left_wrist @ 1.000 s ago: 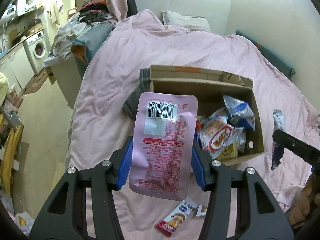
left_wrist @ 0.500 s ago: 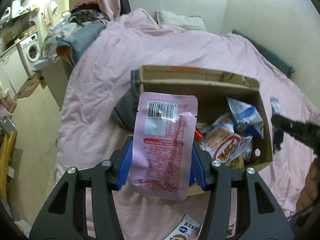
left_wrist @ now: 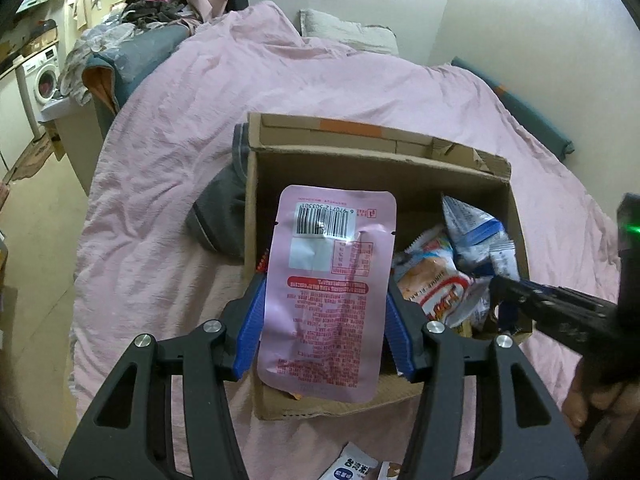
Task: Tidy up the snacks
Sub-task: 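Carry the pink packet and white-blue bar over the box and lower them in, then open both tools to release the packet and bar into the box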
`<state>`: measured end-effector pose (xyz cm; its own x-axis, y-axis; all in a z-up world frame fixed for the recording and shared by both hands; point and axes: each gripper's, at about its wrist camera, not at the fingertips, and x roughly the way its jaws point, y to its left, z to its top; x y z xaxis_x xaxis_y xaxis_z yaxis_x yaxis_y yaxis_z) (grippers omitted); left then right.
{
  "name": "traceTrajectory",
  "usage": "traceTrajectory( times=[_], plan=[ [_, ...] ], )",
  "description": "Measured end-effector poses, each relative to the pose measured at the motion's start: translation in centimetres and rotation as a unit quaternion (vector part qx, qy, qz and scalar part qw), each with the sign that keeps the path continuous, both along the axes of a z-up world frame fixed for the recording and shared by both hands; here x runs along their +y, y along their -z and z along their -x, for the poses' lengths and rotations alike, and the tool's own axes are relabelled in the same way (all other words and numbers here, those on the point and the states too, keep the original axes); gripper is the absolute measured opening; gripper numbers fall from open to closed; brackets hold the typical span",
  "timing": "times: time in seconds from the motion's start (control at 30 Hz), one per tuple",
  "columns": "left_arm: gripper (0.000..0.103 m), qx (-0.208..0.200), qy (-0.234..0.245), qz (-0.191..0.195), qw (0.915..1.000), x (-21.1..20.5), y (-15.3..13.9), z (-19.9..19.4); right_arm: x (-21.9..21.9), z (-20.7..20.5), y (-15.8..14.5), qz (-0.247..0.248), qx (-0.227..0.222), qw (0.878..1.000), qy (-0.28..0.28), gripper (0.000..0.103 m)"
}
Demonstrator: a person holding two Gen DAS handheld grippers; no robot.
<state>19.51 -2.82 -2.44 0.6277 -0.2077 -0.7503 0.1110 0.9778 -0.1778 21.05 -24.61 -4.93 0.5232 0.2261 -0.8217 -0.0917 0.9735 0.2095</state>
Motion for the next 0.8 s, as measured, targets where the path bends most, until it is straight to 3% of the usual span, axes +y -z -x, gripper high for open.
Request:
traceTrajectory(
  times=[0.17,0.33,0.6,0.67,0.7,0.73,0.8],
  plan=[
    [0.052,0.002,0.013,-0.011,0.9999,-0.9,0.3,0.1,-1.0,-0.6,2.2,-0.031,0.057,0.998,0.016,0.017],
    [0.052,0.003,0.016,-0.011,0.9998,-1.1,0.3,0.3,-1.2,-0.1,1.2,-0.042,0.032,0.999,0.014,0.017],
    [0.058,0.019,0.021,0.004,0.9996,-1.1,0.4,0.0,-1.9,0.1,0.8,-0.067,0.033,0.997,0.016,0.023],
    [0.078,0.012,0.021,-0.003,0.9997,-1.3,0.1,0.3,-1.7,-0.1,0.2,-0.065,0.021,0.998,0.017,0.043],
    [0.082,0.0,0.017,-0.009,0.9998,-1.4,-0.2,0.6,-1.7,0.0,-0.1,-0.066,0.015,0.998,0.017,0.075],
    [0.086,-0.006,0.015,-0.011,0.9998,-1.4,-0.3,0.7,-1.8,0.2,-0.4,-0.072,0.003,0.997,0.018,0.095],
    [0.087,-0.016,0.017,-0.014,0.9996,-1.5,-0.6,0.9,-1.8,0.5,-1.0,-0.076,-0.01,0.997,0.019,0.097]
  ],
)
